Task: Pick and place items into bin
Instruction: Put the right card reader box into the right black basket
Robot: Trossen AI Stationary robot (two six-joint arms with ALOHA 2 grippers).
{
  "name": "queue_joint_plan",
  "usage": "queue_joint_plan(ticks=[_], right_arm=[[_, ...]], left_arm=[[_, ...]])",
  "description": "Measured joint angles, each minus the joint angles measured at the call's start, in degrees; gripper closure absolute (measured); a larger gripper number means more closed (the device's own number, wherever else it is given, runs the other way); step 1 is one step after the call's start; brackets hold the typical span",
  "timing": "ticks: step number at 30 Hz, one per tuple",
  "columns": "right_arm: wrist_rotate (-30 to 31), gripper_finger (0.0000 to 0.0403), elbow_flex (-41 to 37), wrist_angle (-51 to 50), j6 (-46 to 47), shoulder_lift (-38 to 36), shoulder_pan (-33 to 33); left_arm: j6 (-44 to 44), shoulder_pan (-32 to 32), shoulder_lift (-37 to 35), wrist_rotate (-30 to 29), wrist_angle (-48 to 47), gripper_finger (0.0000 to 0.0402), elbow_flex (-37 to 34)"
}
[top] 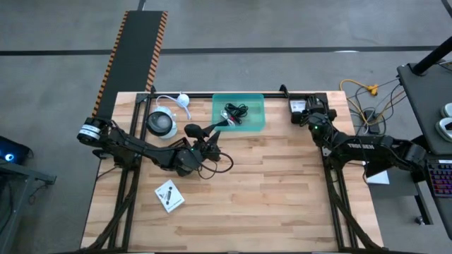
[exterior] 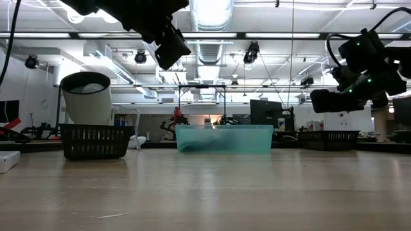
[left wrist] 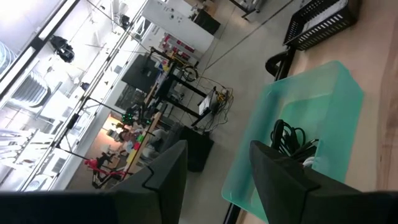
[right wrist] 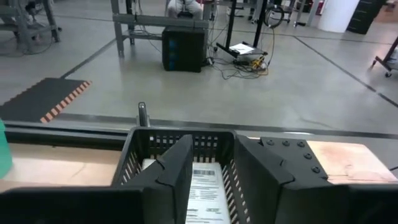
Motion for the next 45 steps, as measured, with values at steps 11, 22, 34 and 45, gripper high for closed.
queue_joint_plan(ticks=[11, 22, 34, 45], right_arm=[[-37.23, 0.0318, 0.46, 12.80, -1.46, -0.90, 0.00], [-61.99, 0.0335, 0.46, 15.99, -2.42, -0.85, 0.02], [-62.08, 0.0330, 0.46, 16.27, -3.86, -0.85, 0.02], [-62.08, 0.0339, 0.46, 16.19, -3.84, -0.85, 0.02]], left_arm=[[-0.04, -0.47, 0.00, 0.02, 0.00, 0.0244, 0.00], [-0.09, -6.67, 0.00, 0.25, -0.59, 0.0244, 0.00], [-19.62, -8.59, -0.22, 50.69, -3.92, 0.0244, 0.02], [-76.25, -10.53, -5.75, 68.61, -48.27, 0.0244, 2.47]])
